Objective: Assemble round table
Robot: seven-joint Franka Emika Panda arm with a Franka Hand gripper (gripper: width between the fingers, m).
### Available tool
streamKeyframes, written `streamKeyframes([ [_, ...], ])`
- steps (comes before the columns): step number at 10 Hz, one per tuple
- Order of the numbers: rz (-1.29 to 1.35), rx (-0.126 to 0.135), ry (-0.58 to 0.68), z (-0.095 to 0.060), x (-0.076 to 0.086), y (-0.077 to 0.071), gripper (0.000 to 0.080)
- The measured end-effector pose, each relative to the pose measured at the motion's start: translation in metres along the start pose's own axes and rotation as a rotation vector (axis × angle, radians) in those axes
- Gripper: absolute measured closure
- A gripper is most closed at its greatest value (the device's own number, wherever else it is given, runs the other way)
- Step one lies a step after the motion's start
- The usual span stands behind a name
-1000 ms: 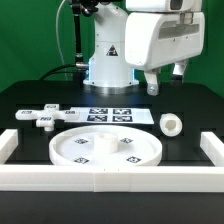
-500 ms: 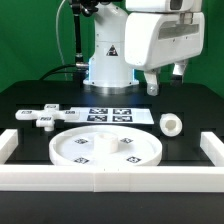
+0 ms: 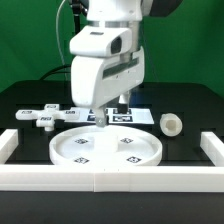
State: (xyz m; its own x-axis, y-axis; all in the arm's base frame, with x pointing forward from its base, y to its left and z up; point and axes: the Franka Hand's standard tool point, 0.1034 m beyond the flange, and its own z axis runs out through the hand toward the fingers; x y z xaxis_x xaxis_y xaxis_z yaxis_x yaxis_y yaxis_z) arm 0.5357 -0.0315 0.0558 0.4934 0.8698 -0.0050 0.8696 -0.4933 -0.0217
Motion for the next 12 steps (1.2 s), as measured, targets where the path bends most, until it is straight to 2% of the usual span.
streamKeyframes([
  [5, 0.011, 0.032, -0.008, 0.029, -0.002, 0.005, 0.015],
  [8, 0.006, 0.036, -0.007, 0.037, 0.001, 0.011, 0.015],
  [11, 0.005, 0.038, -0.009, 0.038, -0.001, 0.01, 0.015],
  [12, 0.006, 0.038, -0.009, 0.039, -0.001, 0.01, 0.0265],
])
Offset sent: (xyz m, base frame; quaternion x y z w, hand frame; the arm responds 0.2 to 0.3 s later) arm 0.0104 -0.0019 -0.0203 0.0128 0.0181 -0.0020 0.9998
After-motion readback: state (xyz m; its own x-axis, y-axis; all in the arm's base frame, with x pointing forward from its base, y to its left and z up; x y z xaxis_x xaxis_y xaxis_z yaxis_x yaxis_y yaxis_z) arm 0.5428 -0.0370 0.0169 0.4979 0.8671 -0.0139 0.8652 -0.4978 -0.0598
